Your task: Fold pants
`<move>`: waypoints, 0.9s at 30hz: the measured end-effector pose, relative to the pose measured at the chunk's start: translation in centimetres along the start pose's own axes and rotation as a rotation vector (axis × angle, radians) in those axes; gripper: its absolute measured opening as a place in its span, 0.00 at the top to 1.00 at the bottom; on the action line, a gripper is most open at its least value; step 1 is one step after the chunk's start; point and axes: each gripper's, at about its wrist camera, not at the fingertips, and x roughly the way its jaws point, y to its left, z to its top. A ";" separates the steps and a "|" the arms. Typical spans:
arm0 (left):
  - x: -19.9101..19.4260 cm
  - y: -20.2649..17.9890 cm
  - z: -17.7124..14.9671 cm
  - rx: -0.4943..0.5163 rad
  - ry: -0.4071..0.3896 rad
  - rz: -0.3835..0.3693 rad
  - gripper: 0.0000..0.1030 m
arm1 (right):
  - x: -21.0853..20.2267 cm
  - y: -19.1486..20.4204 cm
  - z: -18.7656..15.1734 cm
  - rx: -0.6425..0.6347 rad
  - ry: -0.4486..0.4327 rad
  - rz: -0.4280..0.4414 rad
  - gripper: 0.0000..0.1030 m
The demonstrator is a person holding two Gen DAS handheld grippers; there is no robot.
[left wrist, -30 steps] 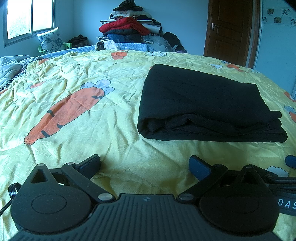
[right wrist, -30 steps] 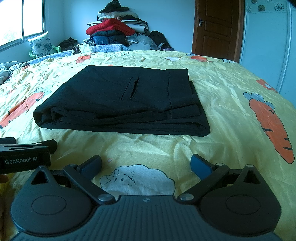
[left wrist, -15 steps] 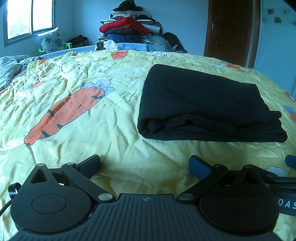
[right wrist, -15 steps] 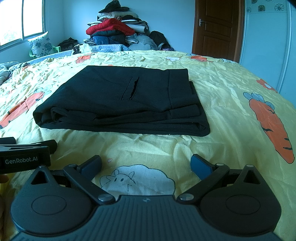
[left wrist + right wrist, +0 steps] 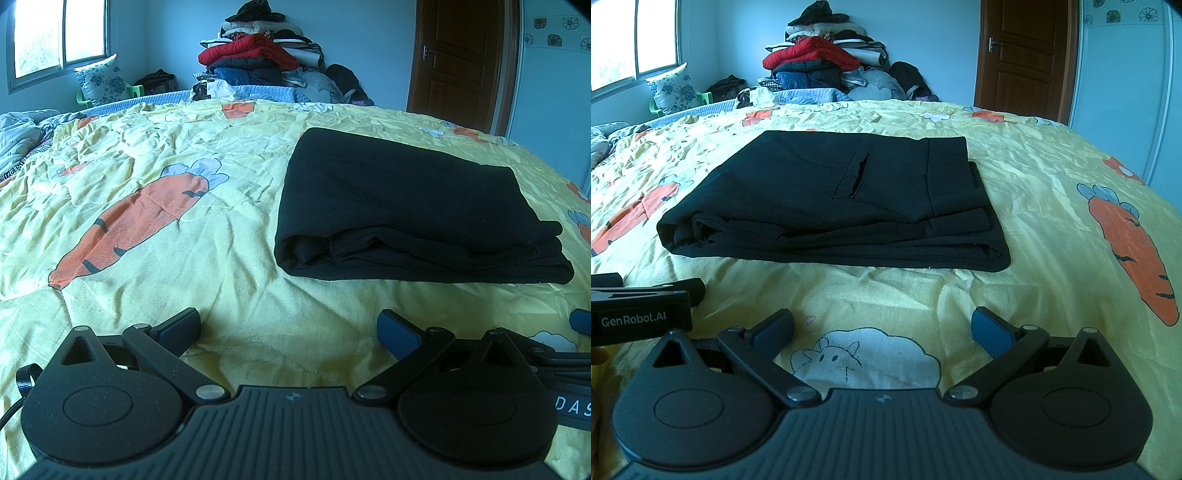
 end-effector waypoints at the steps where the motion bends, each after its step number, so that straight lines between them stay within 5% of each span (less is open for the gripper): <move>1: 0.0 0.0 0.0 0.000 0.000 0.002 0.00 | 0.0 0.0 0.0 0.000 0.000 0.000 0.00; 27: 0.3 0.0 0.3 -0.007 0.000 -0.002 0.00 | 0.0 -0.1 0.0 0.000 0.000 0.000 0.00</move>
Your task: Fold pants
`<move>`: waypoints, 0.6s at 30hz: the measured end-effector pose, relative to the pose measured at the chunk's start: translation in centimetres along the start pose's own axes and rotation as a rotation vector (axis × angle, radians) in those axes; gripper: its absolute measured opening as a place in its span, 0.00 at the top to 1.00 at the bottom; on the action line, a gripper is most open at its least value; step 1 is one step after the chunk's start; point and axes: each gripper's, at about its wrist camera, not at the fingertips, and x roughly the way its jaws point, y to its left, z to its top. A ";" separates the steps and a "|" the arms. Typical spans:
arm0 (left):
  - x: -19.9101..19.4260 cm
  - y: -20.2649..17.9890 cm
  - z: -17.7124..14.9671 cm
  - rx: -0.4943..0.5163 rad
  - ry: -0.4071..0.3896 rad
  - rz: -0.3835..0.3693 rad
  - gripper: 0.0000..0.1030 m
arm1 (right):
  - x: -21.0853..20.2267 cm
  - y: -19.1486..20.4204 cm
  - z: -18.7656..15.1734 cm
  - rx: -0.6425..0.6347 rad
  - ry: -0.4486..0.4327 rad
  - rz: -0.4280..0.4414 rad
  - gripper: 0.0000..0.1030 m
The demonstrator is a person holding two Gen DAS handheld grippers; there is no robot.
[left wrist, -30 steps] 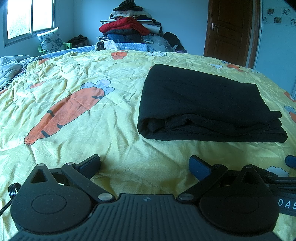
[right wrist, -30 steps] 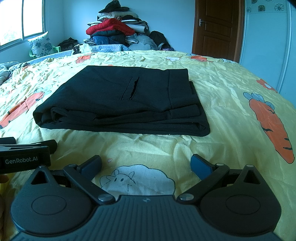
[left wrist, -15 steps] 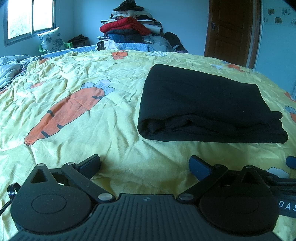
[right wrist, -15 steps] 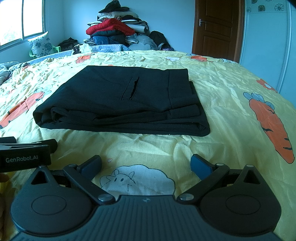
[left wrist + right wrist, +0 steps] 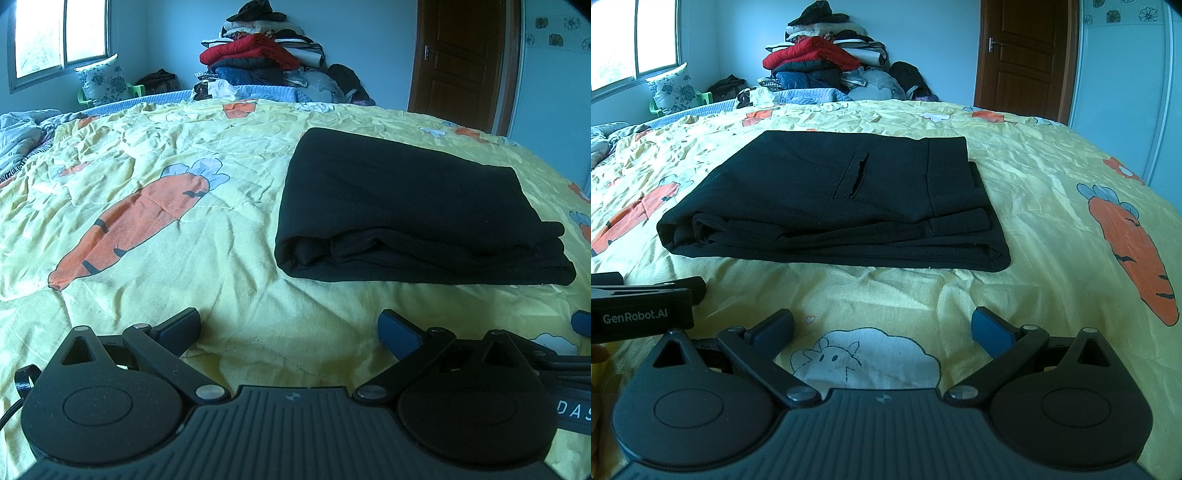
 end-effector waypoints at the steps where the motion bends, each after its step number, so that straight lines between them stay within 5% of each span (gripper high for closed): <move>1: 0.0 0.0 0.0 0.000 0.000 0.000 0.00 | 0.0 0.1 0.0 0.000 0.000 0.000 0.00; 18: 0.0 0.0 0.0 0.004 0.000 0.000 0.00 | 0.0 0.0 0.0 0.000 0.000 0.000 0.00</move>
